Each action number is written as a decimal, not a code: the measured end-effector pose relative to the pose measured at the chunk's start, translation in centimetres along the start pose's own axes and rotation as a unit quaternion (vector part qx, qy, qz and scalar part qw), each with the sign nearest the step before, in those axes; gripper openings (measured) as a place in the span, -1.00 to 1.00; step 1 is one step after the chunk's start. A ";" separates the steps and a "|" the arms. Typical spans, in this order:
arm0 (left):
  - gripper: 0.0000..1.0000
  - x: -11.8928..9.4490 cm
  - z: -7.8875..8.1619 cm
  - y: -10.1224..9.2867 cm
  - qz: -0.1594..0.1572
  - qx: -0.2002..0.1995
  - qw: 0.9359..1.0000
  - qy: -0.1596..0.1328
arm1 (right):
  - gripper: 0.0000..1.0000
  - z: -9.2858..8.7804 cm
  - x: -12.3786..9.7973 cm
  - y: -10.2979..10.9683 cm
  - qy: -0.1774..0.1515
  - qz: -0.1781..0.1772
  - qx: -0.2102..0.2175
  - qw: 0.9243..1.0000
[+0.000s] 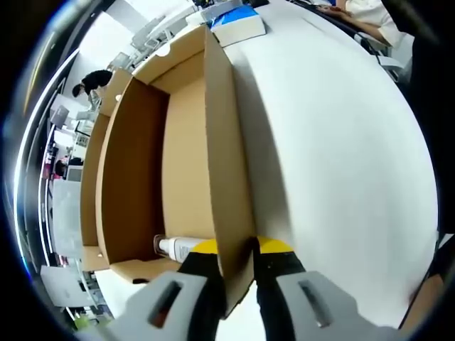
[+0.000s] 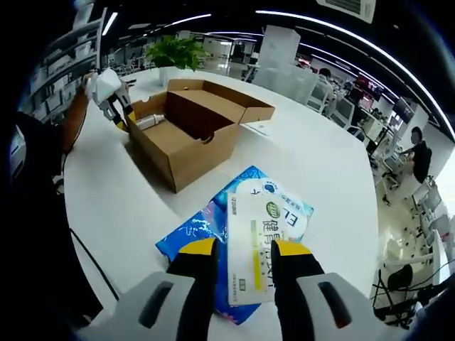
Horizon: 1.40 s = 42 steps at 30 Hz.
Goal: Operate the shoe box by opening the lid, removing the specified soft item, and placing it in the target area until the item is outside and the box remains undamaged.
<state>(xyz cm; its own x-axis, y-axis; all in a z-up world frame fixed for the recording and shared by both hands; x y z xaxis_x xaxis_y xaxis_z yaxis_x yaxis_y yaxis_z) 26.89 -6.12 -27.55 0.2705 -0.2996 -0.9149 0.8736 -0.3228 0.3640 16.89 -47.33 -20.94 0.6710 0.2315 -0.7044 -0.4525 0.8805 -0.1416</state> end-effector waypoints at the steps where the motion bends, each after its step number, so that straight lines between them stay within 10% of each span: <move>1: -0.74 0.0 0.0 0.0 0.000 0.000 1.000 0.000 | -0.41 0.1 0.0 0.0 -0.003 0.002 0.004 1.000; 22: -0.74 0.0 0.0 0.1 -0.002 -0.003 1.000 0.002 | 0.27 0.2 1.1 -1.6 0.054 -0.005 0.002 0.999; 29: -0.74 0.0 0.0 0.1 -0.003 -0.004 1.000 0.002 | 0.30 -0.4 2.1 -1.7 0.122 0.016 -0.020 0.992; 42: -0.74 0.0 0.2 0.0 -0.008 -0.004 1.000 0.004 | 0.10 0.4 3.3 -2.2 0.155 0.047 -0.048 0.986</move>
Point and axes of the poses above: the point that each gripper's makers call its tool centre point, and the gripper's own axes: x roughly forward along the fingers, y roughly to its left, z roughly out of its top, the point moved 5 cm from there along -x, roughly backward along the fingers, and after that the axes turned 5 degrees about x, right-handed, at the moved point
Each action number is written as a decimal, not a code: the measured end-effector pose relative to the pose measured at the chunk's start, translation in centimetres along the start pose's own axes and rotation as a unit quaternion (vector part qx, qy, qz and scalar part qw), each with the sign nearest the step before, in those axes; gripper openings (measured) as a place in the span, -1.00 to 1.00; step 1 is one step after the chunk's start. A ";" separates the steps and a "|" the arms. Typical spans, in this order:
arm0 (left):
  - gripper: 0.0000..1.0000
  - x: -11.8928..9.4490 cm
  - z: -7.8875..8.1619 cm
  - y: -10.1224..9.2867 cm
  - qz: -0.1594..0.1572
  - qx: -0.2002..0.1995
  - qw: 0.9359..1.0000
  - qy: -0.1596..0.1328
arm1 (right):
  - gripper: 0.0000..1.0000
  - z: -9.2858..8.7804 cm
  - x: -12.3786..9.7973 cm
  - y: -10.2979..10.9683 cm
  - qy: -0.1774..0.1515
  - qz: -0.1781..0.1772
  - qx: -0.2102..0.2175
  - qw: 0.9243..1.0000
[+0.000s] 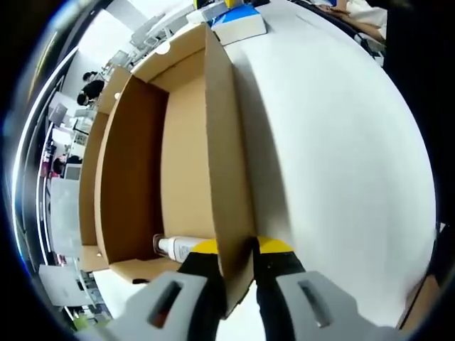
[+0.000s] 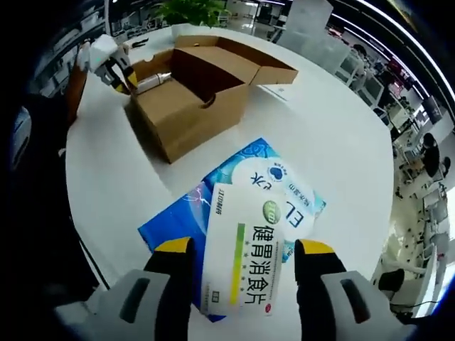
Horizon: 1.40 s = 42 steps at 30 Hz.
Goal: Operate the shoe box by opening the lid, removing the specified soft item, and placing it in the target area until the item is outside and the box remains undamaged.
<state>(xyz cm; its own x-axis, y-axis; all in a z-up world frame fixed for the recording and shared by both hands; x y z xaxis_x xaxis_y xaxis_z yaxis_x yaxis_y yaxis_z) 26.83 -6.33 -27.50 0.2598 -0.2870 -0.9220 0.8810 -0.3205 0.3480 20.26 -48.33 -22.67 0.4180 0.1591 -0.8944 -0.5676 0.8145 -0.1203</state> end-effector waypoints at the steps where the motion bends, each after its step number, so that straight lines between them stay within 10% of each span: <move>1: -0.74 0.0 0.0 0.0 0.000 0.000 1.000 0.000 | 0.06 0.0 0.0 0.0 0.002 -0.001 0.000 1.000; 15: -0.74 0.0 0.1 -0.1 0.001 -0.001 1.000 0.000 | -0.11 0.4 0.0 1.1 0.022 0.024 -0.075 0.997; 21: -0.74 0.0 0.1 0.0 0.000 -0.002 1.000 0.001 | -0.11 0.9 0.0 2.5 0.016 0.061 -0.181 0.981; 42: -0.74 -0.1 0.1 0.0 0.000 0.000 1.000 0.001 | -0.12 0.2 -0.2 4.1 0.033 0.114 -0.320 0.940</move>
Point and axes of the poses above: the point that each gripper's makers call its tool centre point, and the gripper's own axes: x roughly forward along the fingers, y roughly to its left, z roughly out of its top, the point moved 5 cm from there along -x, roughly backward along the fingers, and after that the axes turned 5 degrees about x, right-handed, at the moved point
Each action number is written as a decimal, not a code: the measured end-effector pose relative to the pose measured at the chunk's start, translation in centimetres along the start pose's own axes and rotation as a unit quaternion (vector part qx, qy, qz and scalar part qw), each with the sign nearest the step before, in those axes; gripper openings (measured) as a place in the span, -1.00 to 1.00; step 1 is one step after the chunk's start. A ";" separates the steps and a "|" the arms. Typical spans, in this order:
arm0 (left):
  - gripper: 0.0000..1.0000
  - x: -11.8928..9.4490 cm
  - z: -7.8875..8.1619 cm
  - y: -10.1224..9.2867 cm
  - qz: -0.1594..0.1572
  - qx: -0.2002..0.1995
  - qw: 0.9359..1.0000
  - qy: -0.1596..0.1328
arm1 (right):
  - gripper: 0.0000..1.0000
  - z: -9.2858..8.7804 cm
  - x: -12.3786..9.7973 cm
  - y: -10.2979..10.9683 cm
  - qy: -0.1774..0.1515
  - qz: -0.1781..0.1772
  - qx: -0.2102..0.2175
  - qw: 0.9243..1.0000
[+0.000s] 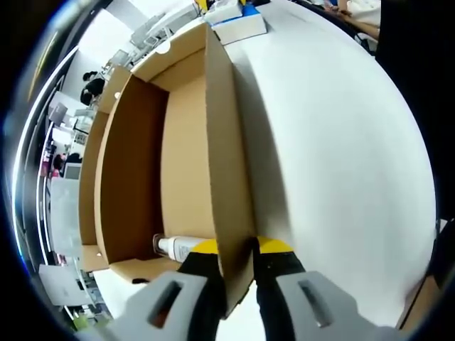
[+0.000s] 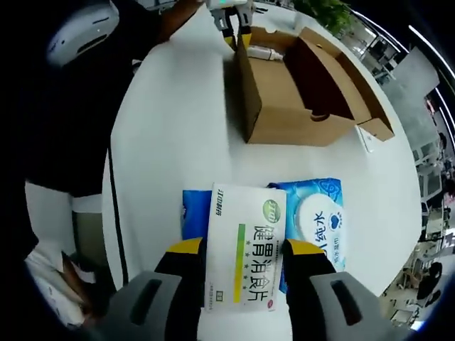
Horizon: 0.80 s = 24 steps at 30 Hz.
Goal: Operate the shoe box by opening the lid, removing the specified soft item, and placing it in the target area until the item is outside and the box remains undamaged.
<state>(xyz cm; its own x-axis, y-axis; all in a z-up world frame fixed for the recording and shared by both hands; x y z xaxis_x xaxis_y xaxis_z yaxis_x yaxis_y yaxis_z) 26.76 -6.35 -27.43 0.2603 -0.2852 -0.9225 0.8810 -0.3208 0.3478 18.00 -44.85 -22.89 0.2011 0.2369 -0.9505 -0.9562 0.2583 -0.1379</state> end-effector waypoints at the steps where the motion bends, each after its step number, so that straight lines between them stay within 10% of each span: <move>1: -0.74 0.0 0.0 0.0 0.000 0.000 1.000 0.000 | -0.12 0.1 0.0 0.1 0.000 0.003 -0.011 1.000; 24: -0.74 0.0 0.0 0.0 0.001 -0.001 1.000 0.000 | -0.10 -0.1 -0.5 -0.1 0.025 -0.009 0.012 1.000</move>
Point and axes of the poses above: the point that each gripper's makers call its tool centre point, and the gripper's own axes: x roughly forward along the fingers, y roughly to its left, z roughly out of its top, the point moved 5 cm from there along -x, roughly backward along the fingers, and after that the axes turned 5 degrees about x, right-handed, at the moved point
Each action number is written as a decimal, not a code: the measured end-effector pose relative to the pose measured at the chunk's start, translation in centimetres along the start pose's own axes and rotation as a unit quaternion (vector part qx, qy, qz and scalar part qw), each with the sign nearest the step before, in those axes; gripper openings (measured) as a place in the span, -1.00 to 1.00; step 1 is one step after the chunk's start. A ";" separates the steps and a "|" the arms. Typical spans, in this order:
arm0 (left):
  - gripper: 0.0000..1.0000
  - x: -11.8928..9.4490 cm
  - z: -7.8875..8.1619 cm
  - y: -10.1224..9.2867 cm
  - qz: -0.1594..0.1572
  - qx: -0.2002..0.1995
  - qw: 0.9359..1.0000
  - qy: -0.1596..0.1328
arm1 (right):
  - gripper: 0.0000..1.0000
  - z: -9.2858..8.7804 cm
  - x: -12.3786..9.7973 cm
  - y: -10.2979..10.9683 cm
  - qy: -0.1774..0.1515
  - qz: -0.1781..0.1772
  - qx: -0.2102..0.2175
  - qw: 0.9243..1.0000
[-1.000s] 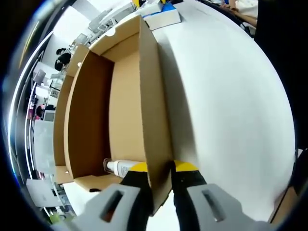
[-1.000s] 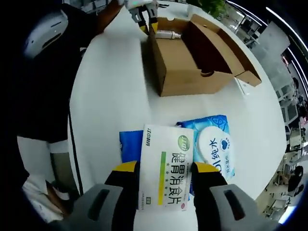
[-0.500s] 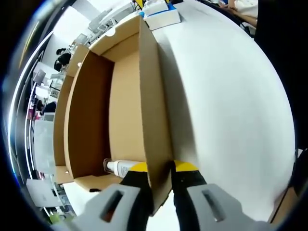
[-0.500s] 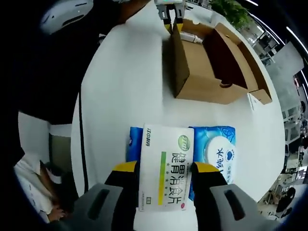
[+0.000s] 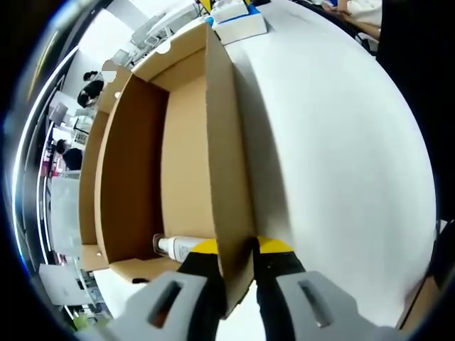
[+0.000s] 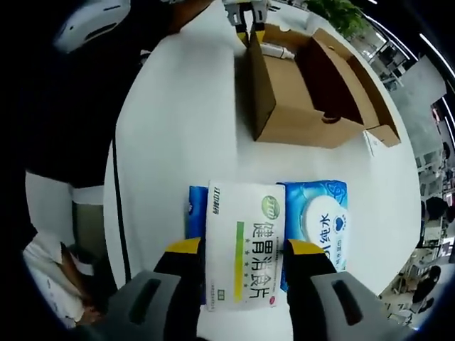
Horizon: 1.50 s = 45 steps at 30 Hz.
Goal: Operate the shoe box by opening the lid, removing the specified soft item, and placing it in the target area until the item is outside and the box remains undamaged.
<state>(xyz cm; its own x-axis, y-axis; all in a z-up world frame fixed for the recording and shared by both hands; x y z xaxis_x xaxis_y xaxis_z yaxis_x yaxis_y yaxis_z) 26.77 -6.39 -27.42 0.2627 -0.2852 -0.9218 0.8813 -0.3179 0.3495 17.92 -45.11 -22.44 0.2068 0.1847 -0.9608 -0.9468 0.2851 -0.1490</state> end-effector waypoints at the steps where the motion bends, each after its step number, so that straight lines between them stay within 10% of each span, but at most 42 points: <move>1: -0.74 0.0 0.0 0.0 0.000 0.000 1.000 0.000 | -0.09 0.2 -0.4 -0.1 -0.008 -0.004 -0.003 1.000; 10: -0.74 0.0 0.0 0.0 0.000 -0.001 1.000 -0.001 | -0.11 4.2 -4.4 0.0 -0.070 -0.041 0.024 0.996; 19: -0.74 -0.1 -0.1 0.1 0.000 0.001 1.000 -0.014 | -0.12 14.2 -4.7 -2.5 -0.134 -0.091 -0.099 0.982; 31: -0.74 -0.2 -0.3 -0.2 0.000 0.002 1.000 -0.020 | -0.12 26.2 0.7 -5.5 -0.166 -0.049 -0.222 0.960; 36: -0.75 -0.2 -0.3 -0.3 0.000 0.005 1.000 -0.021 | -0.12 31.5 3.1 -5.6 -0.211 -0.026 -0.277 0.937; 45: -0.75 -0.1 -0.3 -0.5 0.000 0.007 1.000 -0.023 | -0.12 34.6 9.0 -5.9 -0.182 0.019 -0.337 0.924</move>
<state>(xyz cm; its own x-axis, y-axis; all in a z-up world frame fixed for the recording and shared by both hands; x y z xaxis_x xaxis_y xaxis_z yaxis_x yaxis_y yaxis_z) 26.44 -5.94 -27.49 0.2437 -0.3264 -0.9133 0.8756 -0.3310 0.3519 33.89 -12.55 -22.14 0.1232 0.5216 -0.8443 -0.8686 -0.3548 -0.3460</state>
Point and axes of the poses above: the point that each gripper's makers call its tool centre point, and the gripper's own axes: x roughly forward along the fingers, y roughly to its left, z roughly out of its top, the point moved 5 cm from there along -x, roughly backward along the fingers, and after that the axes turned 5 degrees about x, right-handed, at the moved point
